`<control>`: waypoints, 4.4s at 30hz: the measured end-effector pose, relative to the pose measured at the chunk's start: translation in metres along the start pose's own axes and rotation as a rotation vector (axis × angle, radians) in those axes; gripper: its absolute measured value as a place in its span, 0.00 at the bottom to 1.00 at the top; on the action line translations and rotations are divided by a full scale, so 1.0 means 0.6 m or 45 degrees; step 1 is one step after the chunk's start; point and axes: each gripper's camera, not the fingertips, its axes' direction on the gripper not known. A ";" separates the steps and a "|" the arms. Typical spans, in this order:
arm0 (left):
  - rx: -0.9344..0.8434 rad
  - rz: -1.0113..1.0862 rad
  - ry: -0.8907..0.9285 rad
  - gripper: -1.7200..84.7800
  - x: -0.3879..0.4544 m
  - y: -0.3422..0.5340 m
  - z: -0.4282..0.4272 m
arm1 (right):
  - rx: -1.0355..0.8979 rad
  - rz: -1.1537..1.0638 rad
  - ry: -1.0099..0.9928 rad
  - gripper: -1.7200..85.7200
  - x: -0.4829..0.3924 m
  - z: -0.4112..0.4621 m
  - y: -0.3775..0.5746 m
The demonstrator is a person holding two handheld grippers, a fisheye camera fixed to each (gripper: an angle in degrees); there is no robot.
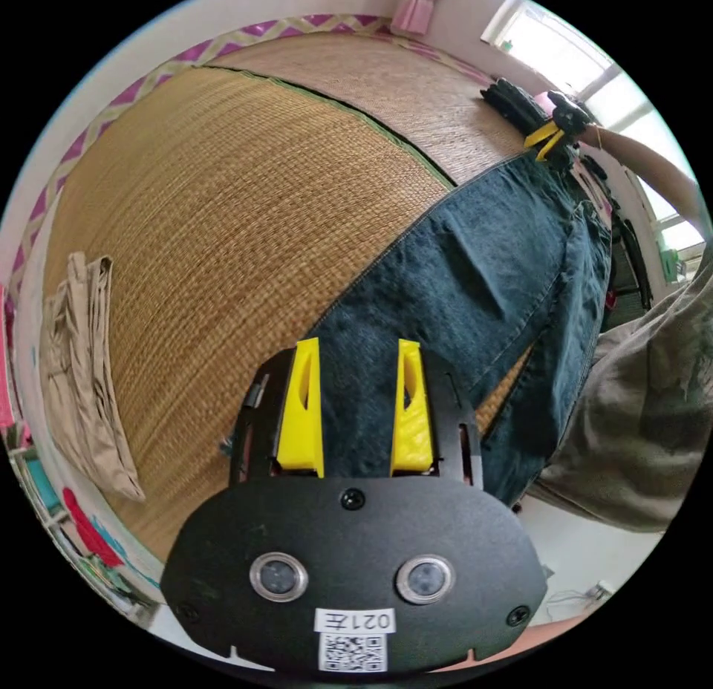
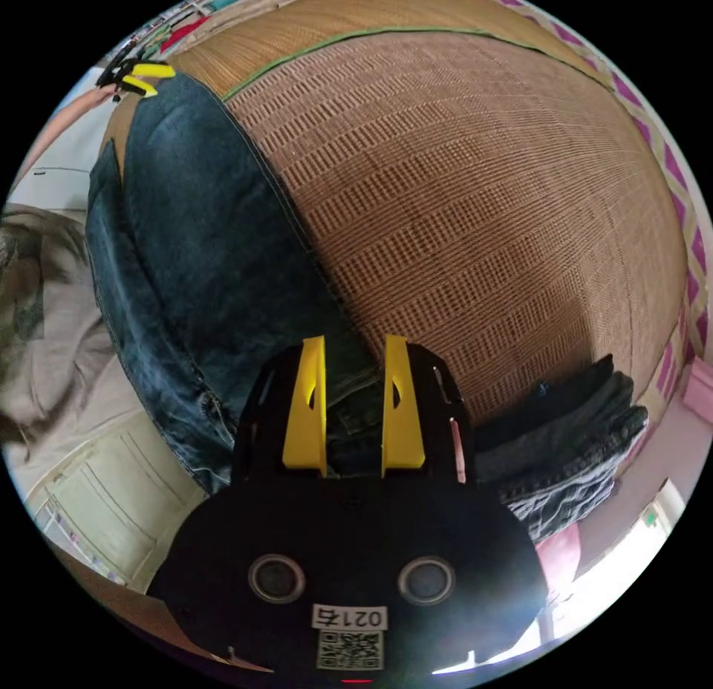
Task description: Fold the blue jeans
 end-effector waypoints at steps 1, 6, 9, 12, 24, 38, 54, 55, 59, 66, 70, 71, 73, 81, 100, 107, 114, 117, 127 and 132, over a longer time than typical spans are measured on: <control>-0.046 0.035 0.033 0.18 -0.004 -0.022 0.011 | -0.014 -0.010 -0.026 0.15 0.002 0.004 -0.006; -0.163 0.045 0.074 0.08 -0.023 -0.063 0.016 | -0.130 -0.020 -0.221 0.05 0.006 -0.002 -0.035; -0.194 0.110 0.140 0.02 -0.016 -0.079 0.006 | -0.135 -0.151 -0.124 0.04 -0.032 -0.027 -0.037; -0.201 0.147 0.114 0.01 -0.010 -0.105 -0.011 | -0.117 -0.128 -0.092 0.03 -0.024 -0.054 -0.043; -0.156 -0.091 -0.155 0.01 -0.108 -0.277 -0.097 | -0.108 0.048 0.163 0.03 0.067 -0.098 -0.140; -0.069 -0.254 0.147 0.11 0.214 0.195 -0.078 | 0.326 0.227 0.057 0.10 -0.081 -0.115 0.120; -0.303 -0.133 -0.076 0.02 0.310 0.276 0.022 | 0.547 0.228 -0.308 0.08 -0.308 0.039 0.310; -0.300 -0.123 -0.110 0.02 0.295 0.270 0.008 | 0.552 0.239 -0.302 0.08 -0.312 0.043 0.317; -0.304 -0.086 -0.125 0.01 0.207 0.240 -0.035 | 0.502 0.250 -0.275 0.06 -0.340 0.090 0.338; -0.393 -0.277 0.100 0.02 0.060 0.252 0.030 | 0.186 0.279 -0.014 0.11 -0.396 0.279 0.296; -0.015 -0.613 0.101 0.01 -0.009 0.385 -0.021 | 0.175 0.455 0.049 0.12 -0.417 0.359 0.336; 0.074 -0.664 0.108 0.01 -0.016 0.431 -0.041 | 0.223 0.528 0.073 0.12 -0.435 0.374 0.360; 0.143 -0.685 0.096 0.01 -0.010 0.489 -0.061 | 0.222 0.593 0.118 0.11 -0.471 0.400 0.385; 0.252 -0.669 0.201 0.01 0.143 0.659 -0.015 | 0.393 1.054 -0.171 0.06 -0.486 0.468 0.497; 0.853 -1.868 0.457 0.10 0.281 1.037 0.287 | 1.083 2.039 -1.138 0.13 -0.468 0.798 0.883; 0.940 -1.901 0.639 0.13 0.253 1.102 0.345 | 1.284 2.086 -1.349 0.11 -0.477 0.919 0.904; 1.074 -1.899 0.778 0.13 0.204 1.136 0.408 | 1.277 2.141 -1.268 0.11 -0.516 0.958 0.916; 1.086 -1.874 0.811 0.11 0.167 1.123 0.433 | 1.332 2.116 -1.291 0.11 -0.503 0.971 0.894; 0.985 -1.773 0.817 0.01 0.086 1.078 0.433 | 1.368 2.179 -1.316 0.03 -0.486 0.990 0.875; 0.810 -1.582 0.765 0.01 0.035 1.007 0.350 | 1.475 1.996 -1.313 0.02 -0.452 0.888 0.868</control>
